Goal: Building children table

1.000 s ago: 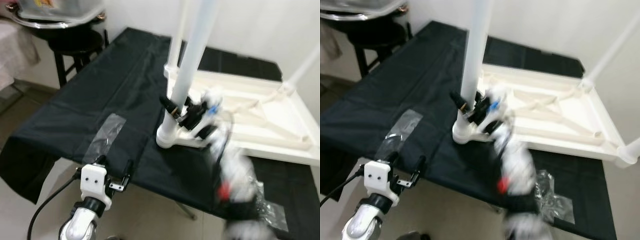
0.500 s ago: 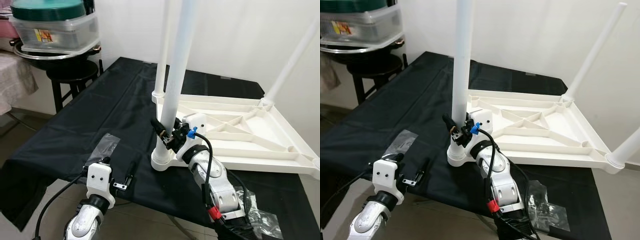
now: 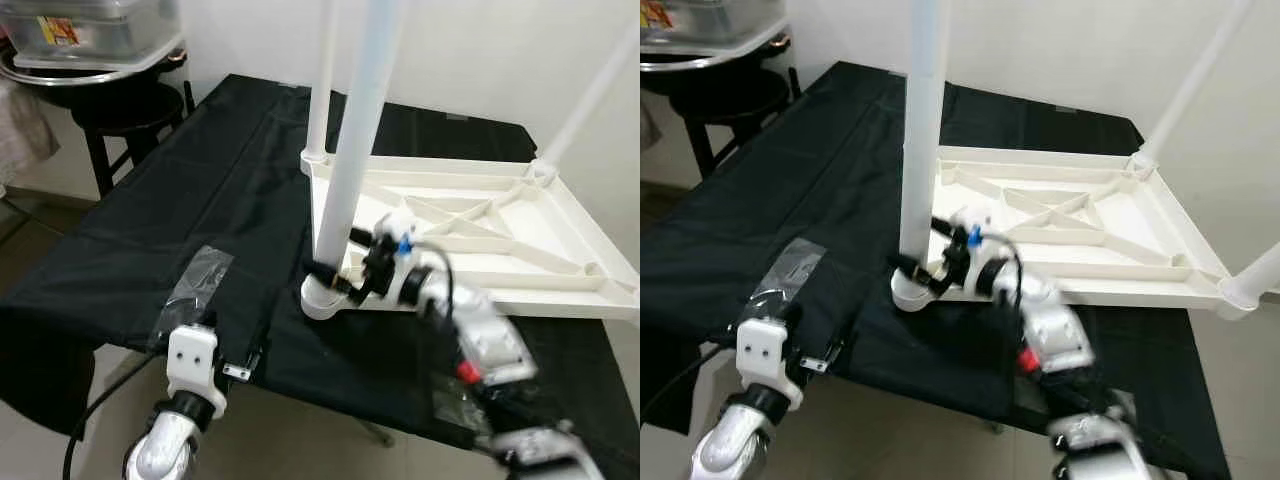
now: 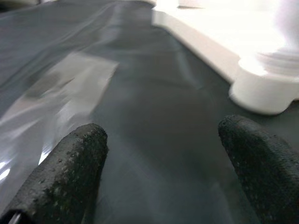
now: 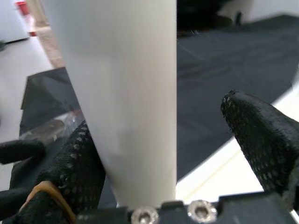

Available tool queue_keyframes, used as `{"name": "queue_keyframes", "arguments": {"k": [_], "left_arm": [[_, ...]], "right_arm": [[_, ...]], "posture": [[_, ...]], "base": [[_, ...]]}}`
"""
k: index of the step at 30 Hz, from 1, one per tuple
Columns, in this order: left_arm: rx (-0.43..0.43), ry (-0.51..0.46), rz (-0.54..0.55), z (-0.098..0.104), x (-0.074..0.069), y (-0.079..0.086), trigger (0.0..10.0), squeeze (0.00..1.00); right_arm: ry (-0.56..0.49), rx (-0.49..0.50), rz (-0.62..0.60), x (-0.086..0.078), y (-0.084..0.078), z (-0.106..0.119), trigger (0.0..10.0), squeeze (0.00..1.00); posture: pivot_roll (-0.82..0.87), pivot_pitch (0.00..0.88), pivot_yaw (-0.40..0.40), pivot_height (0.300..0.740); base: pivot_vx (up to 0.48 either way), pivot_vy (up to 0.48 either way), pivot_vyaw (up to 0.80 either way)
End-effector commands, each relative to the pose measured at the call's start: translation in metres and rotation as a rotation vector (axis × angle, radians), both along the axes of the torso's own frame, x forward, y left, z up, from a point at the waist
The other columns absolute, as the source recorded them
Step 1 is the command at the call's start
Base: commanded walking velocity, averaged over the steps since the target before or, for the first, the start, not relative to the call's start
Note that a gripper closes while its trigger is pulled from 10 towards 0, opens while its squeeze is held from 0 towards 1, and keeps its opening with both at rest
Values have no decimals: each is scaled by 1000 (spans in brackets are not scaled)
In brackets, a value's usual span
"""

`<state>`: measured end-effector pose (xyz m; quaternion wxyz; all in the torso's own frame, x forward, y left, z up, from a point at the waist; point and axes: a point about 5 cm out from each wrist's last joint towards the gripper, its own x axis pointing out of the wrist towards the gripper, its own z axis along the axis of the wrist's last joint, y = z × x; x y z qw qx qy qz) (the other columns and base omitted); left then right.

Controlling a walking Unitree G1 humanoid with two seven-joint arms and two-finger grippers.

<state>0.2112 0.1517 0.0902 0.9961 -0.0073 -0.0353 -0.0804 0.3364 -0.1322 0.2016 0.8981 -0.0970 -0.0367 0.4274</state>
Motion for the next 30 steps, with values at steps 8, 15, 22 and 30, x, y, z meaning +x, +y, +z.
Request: {"name": "queue_keyframes", "arguments": {"k": [8, 15, 22, 30], "left_arm": [[18, 5, -6, 3, -10, -1, 10000, 0], [16, 14, -2, 5, -16, -1, 10000, 0], [14, 14, 1, 6, -15, -3, 10000, 0], [14, 14, 0, 5, -9, -3, 10000, 0]], "right_arm": [[13, -33, 182, 7, -16, 26, 10000, 0], [-20, -13, 234, 23, -26, 54, 0, 0], [6, 20, 282, 21, -24, 50, 0, 0], [10, 67, 258, 22, -24, 42, 0, 0]], "posture": [[92, 159, -90, 740], [105, 177, -97, 740], [101, 175, -101, 740], [87, 149, -101, 740]], "base": [[0, 0, 0], [0, 0, 0], [0, 0, 0], [0, 0, 0]]}}
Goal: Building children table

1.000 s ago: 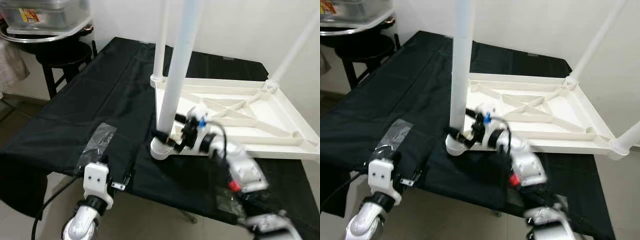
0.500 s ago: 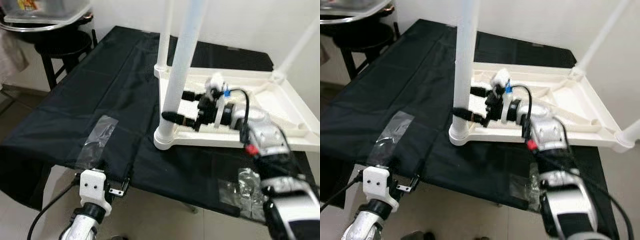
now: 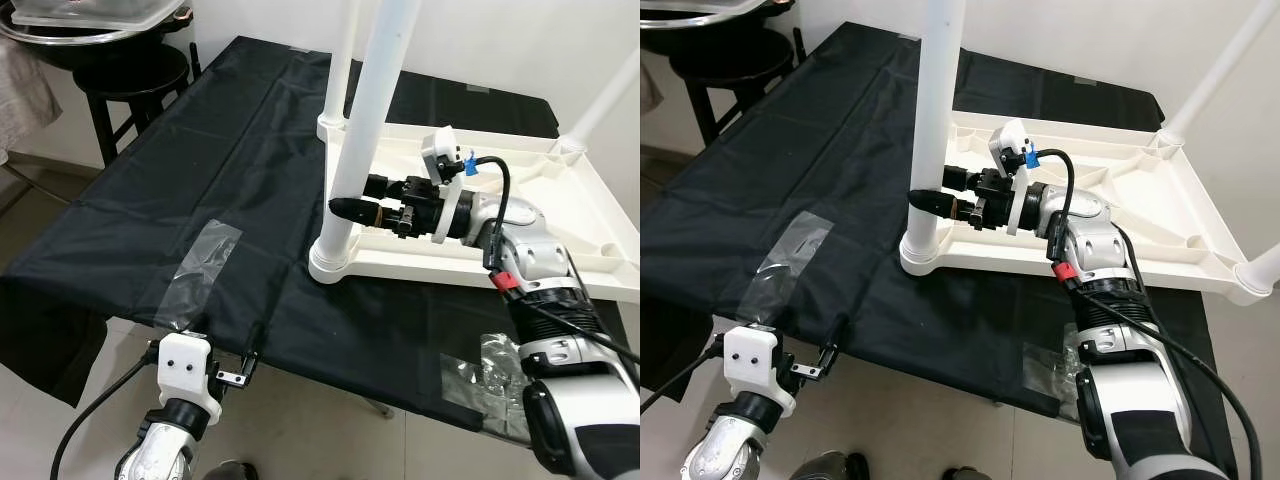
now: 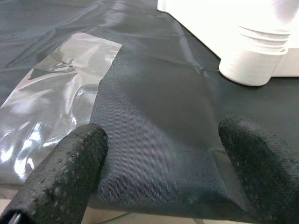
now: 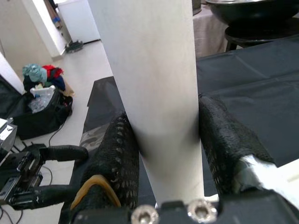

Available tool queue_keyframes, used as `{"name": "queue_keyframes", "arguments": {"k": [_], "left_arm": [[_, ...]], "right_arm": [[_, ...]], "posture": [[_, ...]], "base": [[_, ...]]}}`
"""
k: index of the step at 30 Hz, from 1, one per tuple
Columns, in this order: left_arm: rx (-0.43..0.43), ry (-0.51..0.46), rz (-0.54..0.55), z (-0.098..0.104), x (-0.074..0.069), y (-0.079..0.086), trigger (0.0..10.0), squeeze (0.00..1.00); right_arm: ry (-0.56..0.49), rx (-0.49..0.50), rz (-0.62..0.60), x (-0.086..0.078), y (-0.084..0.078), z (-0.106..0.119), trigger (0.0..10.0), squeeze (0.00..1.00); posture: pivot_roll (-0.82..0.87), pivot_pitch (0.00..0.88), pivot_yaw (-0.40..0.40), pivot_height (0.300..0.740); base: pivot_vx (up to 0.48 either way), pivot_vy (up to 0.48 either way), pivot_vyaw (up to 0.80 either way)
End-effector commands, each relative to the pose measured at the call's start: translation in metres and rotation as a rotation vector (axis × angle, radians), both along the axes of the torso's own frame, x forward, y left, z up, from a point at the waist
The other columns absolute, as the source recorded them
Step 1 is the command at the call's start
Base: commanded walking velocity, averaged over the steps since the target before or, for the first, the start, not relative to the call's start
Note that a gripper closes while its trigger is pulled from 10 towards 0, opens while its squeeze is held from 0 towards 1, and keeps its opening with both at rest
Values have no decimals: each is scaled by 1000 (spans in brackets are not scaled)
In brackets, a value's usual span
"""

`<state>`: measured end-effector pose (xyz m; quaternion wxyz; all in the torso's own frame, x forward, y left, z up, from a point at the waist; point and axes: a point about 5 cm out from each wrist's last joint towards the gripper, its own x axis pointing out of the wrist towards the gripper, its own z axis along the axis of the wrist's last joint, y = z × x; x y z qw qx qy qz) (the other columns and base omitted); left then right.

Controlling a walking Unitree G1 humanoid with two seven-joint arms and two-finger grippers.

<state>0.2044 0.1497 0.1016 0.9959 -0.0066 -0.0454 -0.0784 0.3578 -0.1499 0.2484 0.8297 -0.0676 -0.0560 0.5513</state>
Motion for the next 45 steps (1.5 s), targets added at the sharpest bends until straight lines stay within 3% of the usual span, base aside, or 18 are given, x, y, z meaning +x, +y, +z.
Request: {"name": "queue_keyframes", "arguments": {"k": [1, 5, 6, 7, 9, 10, 11, 12, 15, 22, 23, 24, 26, 27, 32, 33, 38, 45], "left_arm": [[14, 34, -4, -6, -2, -1, 10000, 0], [15, 33, -2, -7, 1, -1, 10000, 0], [17, 32, 0, -8, 2, -1, 10000, 0], [17, 32, 0, -8, 2, -1, 10000, 0], [20, 31, 4, -9, 4, 0, 10000, 0], [20, 31, 4, -9, 4, 0, 10000, 0], [22, 30, 7, -10, 6, 0, 10000, 0], [26, 30, 10, -10, 7, 1, 10000, 0], [29, 30, 11, -11, 9, 1, 10000, 0], [22, 33, 3, -12, 12, 2, 10000, 0], [21, 32, 3, -12, 13, 3, 10000, 0], [22, 30, 5, -11, 13, 3, 10000, 0], [23, 29, 6, -11, 12, 3, 10000, 0], [23, 28, 6, -11, 12, 3, 10000, 0], [19, 29, 2, -10, 9, 2, 10000, 0], [18, 29, -1, -10, 8, 0, 10000, 0], [12, 26, -4, -9, 2, -3, 10000, 0], [8, 23, -3, -6, -4, -5, 10000, 0]], "right_arm": [[4, 19, -30, 0, -7, -5, 0, 0], [8, 42, -138, 0, -4, -14, 0, 0], [-8, 28, -469, 0, 2, -38, 0, 0], [-8, 28, -469, 0, 2, -38, 0, 0], [14, 25, -874, -22, 13, -78, 0, 0], [14, 25, -874, -22, 13, -78, 0, 0], [92, -8, -885, -39, 33, -104, 0, 0], [118, -20, -840, -46, 49, -113, 0, 0], [126, -28, -811, -49, 58, -117, 0, 0], [117, -20, -799, -37, 63, -105, 0, 0], [130, -24, -788, -37, 65, -105, 2392, 0], [149, -18, -752, -39, 69, -106, 10000, 624], [167, -13, -704, -41, 74, -105, 10000, 624], [174, 2, -684, -46, 78, -103, 10000, 1000], [178, 102, -476, -50, 84, -83, 10000, 1000], [162, 119, -343, -52, 81, -72, 10000, 1000], [85, 24, -154, -37, 47, -49, 10000, 1000], [32, -75, -49, -22, 19, -25, 10000, 1000]], "posture": [[87, 149, -101, 740], [85, 133, -119, 740], [86, 112, -146, 740], [86, 112, -146, 740], [87, 107, -132, 740], [87, 107, -132, 740], [95, 96, -118, 740], [85, 87, -111, 740], [84, 85, -113, 740], [70, 72, -116, 740], [67, 71, -115, 740], [66, 76, -111, 740], [64, 79, -108, 740], [63, 80, -107, 740], [61, 97, -101, 740], [61, 102, -103, 740], [75, 128, -114, 740], [93, 157, -125, 740]], "base": [[0, 0, 0], [0, 0, 0], [0, 0, 0], [0, 0, 0], [0, 0, 0], [0, 0, 0], [0, 0, 0], [0, 0, 0], [0, 0, 0], [0, 0, 0], [0, 0, 0], [0, 0, 0], [0, 0, 0], [0, 0, 0], [0, 0, 0], [0, 0, 0], [0, 0, 0], [0, 0, 0]]}}
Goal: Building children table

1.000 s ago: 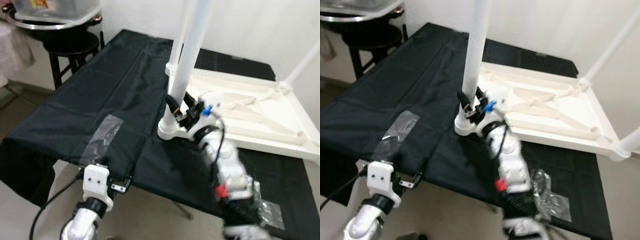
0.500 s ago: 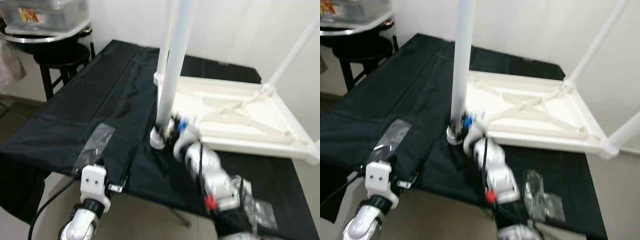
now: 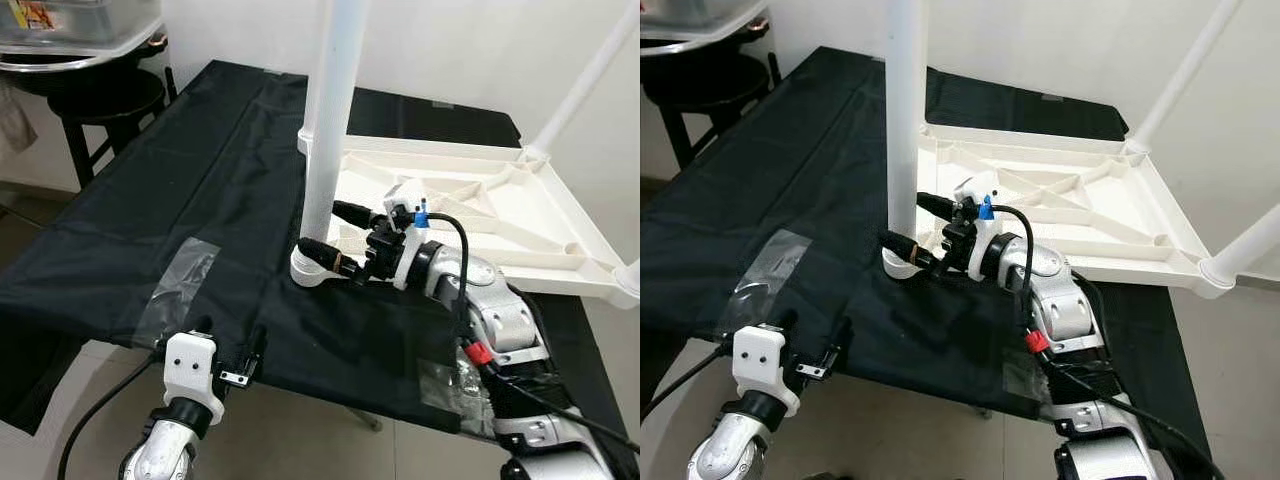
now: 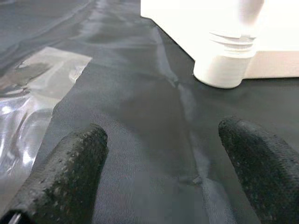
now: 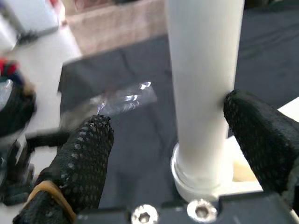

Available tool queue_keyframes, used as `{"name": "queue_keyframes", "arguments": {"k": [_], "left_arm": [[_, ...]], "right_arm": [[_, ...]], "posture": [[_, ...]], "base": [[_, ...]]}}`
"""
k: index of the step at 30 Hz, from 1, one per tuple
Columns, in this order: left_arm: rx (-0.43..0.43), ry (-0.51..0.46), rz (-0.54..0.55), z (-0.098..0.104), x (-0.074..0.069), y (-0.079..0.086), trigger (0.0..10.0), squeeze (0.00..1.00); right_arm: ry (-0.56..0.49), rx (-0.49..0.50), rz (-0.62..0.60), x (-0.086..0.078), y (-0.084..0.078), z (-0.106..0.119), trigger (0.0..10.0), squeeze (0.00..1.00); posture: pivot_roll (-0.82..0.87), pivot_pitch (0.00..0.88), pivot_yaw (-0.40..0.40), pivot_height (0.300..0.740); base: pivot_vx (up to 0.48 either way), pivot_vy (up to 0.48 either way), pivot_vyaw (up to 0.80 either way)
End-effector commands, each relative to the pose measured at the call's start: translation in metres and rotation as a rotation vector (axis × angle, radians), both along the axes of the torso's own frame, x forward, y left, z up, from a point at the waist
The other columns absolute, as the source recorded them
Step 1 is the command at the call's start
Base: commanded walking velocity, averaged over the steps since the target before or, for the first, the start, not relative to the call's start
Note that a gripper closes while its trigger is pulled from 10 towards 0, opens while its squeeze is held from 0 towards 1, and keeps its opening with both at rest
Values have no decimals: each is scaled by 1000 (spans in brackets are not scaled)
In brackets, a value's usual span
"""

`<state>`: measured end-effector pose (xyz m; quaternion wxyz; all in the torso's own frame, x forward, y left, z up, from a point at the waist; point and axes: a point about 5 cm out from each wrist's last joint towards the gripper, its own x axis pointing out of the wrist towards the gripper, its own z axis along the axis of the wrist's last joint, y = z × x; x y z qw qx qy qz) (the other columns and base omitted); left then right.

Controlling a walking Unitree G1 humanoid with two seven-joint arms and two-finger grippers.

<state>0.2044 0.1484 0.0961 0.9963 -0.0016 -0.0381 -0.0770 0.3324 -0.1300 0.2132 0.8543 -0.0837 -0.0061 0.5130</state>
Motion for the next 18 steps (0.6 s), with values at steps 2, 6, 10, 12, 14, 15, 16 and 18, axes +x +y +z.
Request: {"name": "queue_keyframes", "arguments": {"k": [2, 6, 10, 12, 14, 15, 16, 18], "left_arm": [[-4, 9, -6, 1, -7, -5, 10000, 0], [-5, 8, -6, 3, -12, -6, 10000, 0], [-7, 4, -7, 10, -23, -7, 10000, 0], [-9, 3, -8, 13, -28, -8, 10000, 0], [-11, 3, -9, 15, -31, -9, 10000, 0], [-12, 4, -9, 17, -36, -9, 10000, 0], [-12, 8, -6, 20, -40, -10, 10000, 0], [-13, 12, -2, 26, -50, -10, 10000, 0]], "right_arm": [[-75, -1, 49, 16, -9, 29, 10000, 820], [-100, 5, 78, 25, -9, 44, 10000, 0], [-84, 11, 200, 27, -3, 53, 10000, 0], [-75, 6, 241, 26, -2, 54, 10000, 0], [-70, 3, 268, 26, -1, 55, 10000, 0], [-67, -3, 295, 26, 0, 55, 10000, 0], [-72, -11, 309, 29, 0, 57, 10000, 0], [-82, -14, 322, 32, -2, 63, 10000, 0]], "posture": [[97, 165, -126, 740], [106, 180, -127, 740], [130, 233, -122, 740], [141, 255, -123, 740], [141, 255, -123, 740], [151, 283, -117, 740], [157, 303, -115, 740], [164, 326, -115, 740]], "base": [[0, 0, 0], [0, 0, 0], [0, 0, 0], [0, 0, 0], [0, 0, 0], [0, 0, 0], [0, 0, 0], [0, 0, 0]]}}
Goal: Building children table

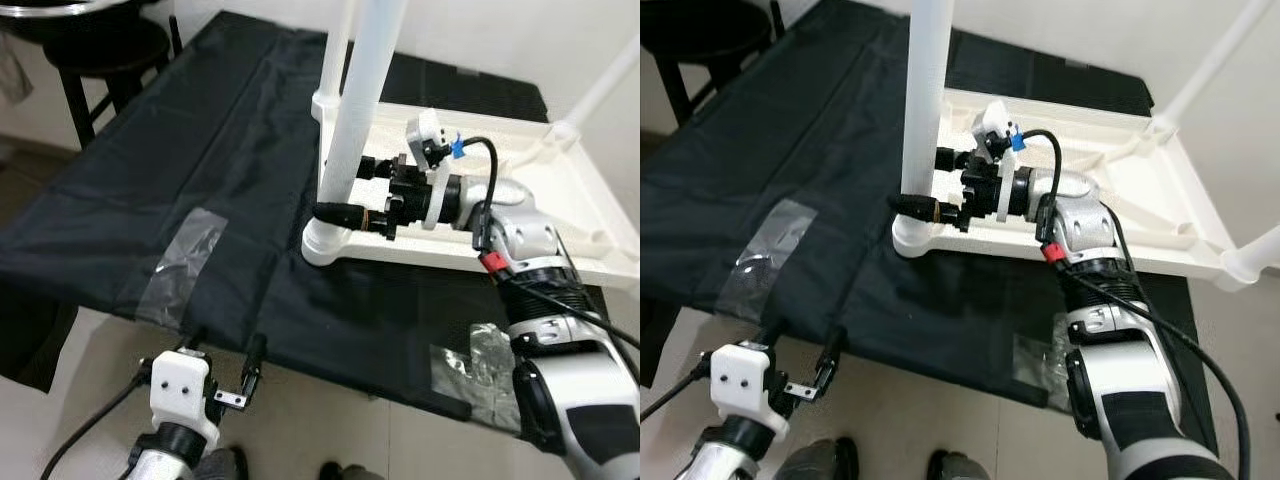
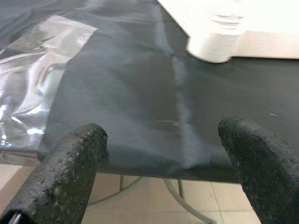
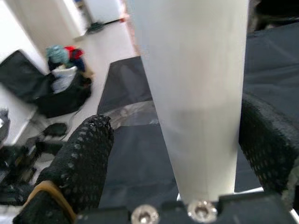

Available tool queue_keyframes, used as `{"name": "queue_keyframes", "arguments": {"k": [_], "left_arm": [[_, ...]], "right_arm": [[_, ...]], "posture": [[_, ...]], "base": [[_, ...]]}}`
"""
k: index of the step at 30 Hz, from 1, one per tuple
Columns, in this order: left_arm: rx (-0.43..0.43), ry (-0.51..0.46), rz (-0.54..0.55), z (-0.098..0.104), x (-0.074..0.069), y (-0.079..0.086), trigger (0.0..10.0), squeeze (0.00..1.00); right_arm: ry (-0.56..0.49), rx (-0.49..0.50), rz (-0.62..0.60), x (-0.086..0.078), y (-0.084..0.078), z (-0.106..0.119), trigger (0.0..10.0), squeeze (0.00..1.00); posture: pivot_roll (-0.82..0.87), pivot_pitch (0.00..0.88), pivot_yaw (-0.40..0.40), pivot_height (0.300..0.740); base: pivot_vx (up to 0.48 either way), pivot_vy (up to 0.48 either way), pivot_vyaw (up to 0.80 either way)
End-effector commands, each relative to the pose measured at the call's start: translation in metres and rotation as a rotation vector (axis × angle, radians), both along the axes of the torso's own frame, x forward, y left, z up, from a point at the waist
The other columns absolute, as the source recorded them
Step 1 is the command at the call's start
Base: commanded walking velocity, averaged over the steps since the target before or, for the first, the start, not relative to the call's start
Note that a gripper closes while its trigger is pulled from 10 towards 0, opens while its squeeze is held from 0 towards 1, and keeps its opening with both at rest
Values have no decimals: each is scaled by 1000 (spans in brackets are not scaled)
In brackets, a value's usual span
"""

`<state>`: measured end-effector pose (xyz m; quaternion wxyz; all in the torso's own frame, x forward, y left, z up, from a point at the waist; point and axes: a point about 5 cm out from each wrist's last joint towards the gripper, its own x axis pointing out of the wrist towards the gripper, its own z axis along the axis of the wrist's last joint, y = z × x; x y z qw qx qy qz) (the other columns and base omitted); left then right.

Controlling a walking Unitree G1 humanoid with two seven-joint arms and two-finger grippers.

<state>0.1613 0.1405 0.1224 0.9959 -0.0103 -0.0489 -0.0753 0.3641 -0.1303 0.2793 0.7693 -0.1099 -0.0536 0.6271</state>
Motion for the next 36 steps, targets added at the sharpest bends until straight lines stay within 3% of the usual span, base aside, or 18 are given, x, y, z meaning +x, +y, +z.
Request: {"name": "queue_keyframes", "arguments": {"k": [1, 9, 10, 12, 13, 20, 26, 32, 36], "left_arm": [[6, 32, -5, -1, -7, -2, 10000, 0], [-1, 64, -12, 12, -31, -6, 10000, 0], [-3, 68, -13, 14, -32, -5, 10000, 0], [-3, 68, -13, 14, -32, -5, 10000, 0], [-5, 76, -14, 15, -35, -4, 10000, 0], [-4, 93, -10, 16, -41, -7, 10000, 0], [-3, 94, -6, 14, -36, -9, 10000, 0], [-2, 80, 1, 12, -24, -7, 10000, 0], [-3, 71, 6, 7, -12, -7, 10000, 0]], "right_arm": [[8, -5, 31, 1, -2, -3, 10000, 0], [-22, -49, 118, -2, -20, 14, 10000, 0], [-27, -39, 131, -2, -17, 18, 8157, 0], [-27, -39, 131, -2, -17, 18, 8157, 0], [-37, -21, 152, -2, -12, 22, 0, 0], [-56, 4, 201, -3, -6, 22, 0, 0], [-60, 30, 194, -3, -3, 20, 0, 0], [-89, 28, 119, -1, 6, 11, 0, 0], [-117, -63, -75, -4, 9, -12, 0, 0]], "posture": [[164, 326, -115, 740], [174, 400, -96, 740], [172, 408, -97, 740], [172, 408, -97, 740], [174, 409, -96, 740], [171, 400, -102, 740], [159, 371, -115, 740], [148, 337, -126, 740], [122, 297, -152, 740]], "base": [[0, 0, 0], [0, 0, 0], [0, 0, 0], [0, 0, 0], [0, 0, 0], [0, 0, 0], [0, 0, 0], [0, 0, 0], [0, 0, 0]]}}
